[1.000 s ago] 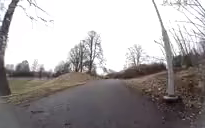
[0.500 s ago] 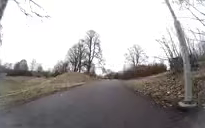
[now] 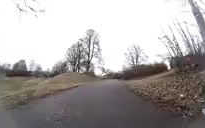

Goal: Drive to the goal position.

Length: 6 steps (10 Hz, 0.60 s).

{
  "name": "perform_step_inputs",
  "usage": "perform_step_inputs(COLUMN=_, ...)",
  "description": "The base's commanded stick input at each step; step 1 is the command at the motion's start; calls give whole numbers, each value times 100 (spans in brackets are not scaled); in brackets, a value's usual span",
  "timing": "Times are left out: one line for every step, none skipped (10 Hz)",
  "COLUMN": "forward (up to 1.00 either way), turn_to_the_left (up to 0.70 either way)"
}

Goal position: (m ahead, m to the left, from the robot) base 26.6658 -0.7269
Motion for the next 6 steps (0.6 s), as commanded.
perform_step_inputs(forward=100, turn_to_the_left=0)
perform_step_inputs(forward=100, turn_to_the_left=0)
perform_step_inputs(forward=100, turn_to_the_left=32)
perform_step_inputs(forward=100, turn_to_the_left=40)
perform_step_inputs(forward=100, turn_to_the_left=40)
perform_step_inputs(forward=100, turn_to_the_left=40)
